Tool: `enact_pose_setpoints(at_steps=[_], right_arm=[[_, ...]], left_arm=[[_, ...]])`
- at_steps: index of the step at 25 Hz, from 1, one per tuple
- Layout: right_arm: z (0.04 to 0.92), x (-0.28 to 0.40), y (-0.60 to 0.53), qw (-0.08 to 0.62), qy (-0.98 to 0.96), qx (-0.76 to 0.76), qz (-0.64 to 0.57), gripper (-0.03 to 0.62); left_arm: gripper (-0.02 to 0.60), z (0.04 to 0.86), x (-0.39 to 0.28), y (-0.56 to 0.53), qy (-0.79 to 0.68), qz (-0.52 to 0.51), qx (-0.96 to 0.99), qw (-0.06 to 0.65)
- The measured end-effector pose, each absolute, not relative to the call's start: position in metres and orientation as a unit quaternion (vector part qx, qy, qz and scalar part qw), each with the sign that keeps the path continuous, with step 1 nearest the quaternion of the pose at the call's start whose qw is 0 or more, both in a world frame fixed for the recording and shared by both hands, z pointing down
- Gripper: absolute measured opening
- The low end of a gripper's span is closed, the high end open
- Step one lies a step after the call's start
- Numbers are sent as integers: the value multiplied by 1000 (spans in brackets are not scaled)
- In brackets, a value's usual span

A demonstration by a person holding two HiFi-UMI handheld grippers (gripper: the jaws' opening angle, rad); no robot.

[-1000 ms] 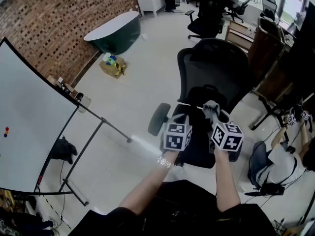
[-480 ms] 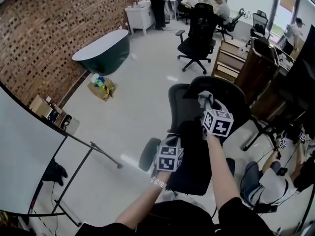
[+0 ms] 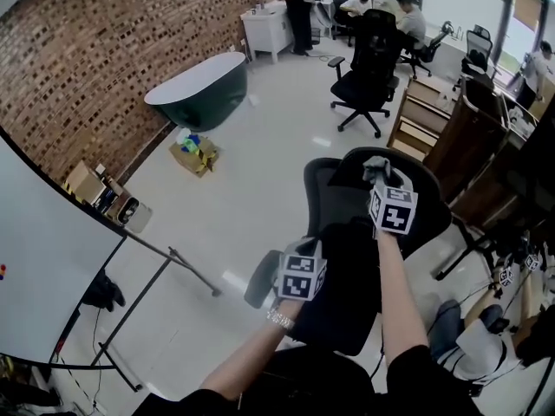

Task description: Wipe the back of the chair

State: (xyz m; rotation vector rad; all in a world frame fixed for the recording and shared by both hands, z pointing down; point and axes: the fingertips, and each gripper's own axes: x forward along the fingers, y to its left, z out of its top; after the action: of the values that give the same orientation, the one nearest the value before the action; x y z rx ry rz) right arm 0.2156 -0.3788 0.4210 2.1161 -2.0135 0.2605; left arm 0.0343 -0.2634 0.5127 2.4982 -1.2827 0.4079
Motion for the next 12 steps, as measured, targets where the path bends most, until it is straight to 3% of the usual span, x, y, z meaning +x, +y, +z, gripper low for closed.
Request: enact_pose_setpoints(at_steps=[7, 12], right_arm=[[420, 347, -281, 77, -582, 804, 91, 44], [414, 344, -253, 26, -562, 820, 106, 44]], left_arm=[[3, 509, 78, -273, -413, 137, 889, 143], [3, 514, 83, -269, -409, 142, 890, 144]])
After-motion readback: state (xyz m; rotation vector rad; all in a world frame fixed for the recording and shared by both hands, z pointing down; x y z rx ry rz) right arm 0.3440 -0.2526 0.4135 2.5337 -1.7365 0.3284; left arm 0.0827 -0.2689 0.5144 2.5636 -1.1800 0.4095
